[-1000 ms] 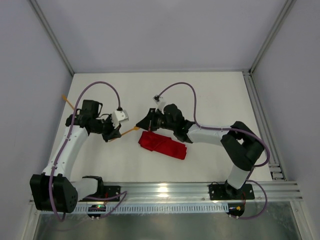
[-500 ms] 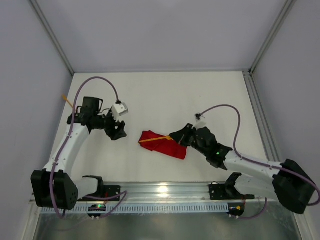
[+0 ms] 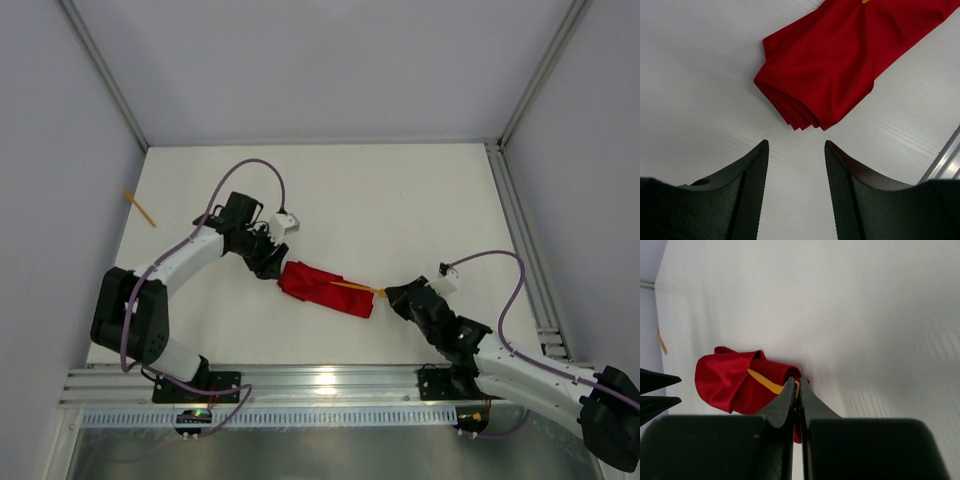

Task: Fold the napkin into a case and place the utensils inside
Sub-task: Stuff the smaller rectangle-folded napkin.

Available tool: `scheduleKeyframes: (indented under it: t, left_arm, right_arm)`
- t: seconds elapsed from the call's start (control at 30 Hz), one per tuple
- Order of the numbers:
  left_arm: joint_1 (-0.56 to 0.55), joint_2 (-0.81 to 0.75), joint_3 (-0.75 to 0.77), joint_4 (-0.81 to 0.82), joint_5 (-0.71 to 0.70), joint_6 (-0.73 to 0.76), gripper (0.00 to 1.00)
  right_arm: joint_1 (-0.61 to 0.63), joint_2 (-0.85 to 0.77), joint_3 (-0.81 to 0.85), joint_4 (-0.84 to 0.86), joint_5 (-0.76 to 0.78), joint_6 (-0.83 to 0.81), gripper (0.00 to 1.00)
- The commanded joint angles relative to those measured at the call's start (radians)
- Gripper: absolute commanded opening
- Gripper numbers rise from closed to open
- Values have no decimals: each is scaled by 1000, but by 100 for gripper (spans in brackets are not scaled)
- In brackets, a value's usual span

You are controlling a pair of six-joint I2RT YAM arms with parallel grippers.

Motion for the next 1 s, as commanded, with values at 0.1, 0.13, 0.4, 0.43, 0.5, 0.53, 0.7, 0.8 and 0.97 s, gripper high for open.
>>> scheduleKeyframes:
  t: [0.1, 0.13, 0.4, 0.43, 0.5, 0.53, 0.7, 0.8, 0.97]
  left_arm:
    - [-34, 96, 65, 84, -41, -87, 45]
    - [-40, 107, 65, 92, -51, -92, 45]
    - [-77, 179, 71, 107, -76, -109, 31]
    - [-77, 185, 73, 106, -81, -107, 27]
    - [-77, 191, 74, 106, -78, -107, 24]
    - [-77, 193, 73, 104, -72, -109, 23]
    - [-77, 207, 70, 100, -67, -115, 17]
    - [-77, 214, 70, 95, -56, -117, 14]
    - [-77, 216, 70, 92, -53, -117, 9]
  right_arm:
    - [2, 66, -18, 63, 71, 55, 3]
    - [4, 62, -23, 66, 66, 59, 3]
    - [4, -70, 1, -31, 76, -5, 3]
    - [4, -79, 0, -38, 65, -3, 3]
    - [4, -85, -11, -42, 31, 4, 3]
    - [4, -84, -14, -42, 24, 6, 3]
    - [4, -81, -15, -43, 4, 1, 3]
    - [4, -78, -15, -31, -13, 3, 3]
    - [5, -50, -63, 66, -26, 39, 3]
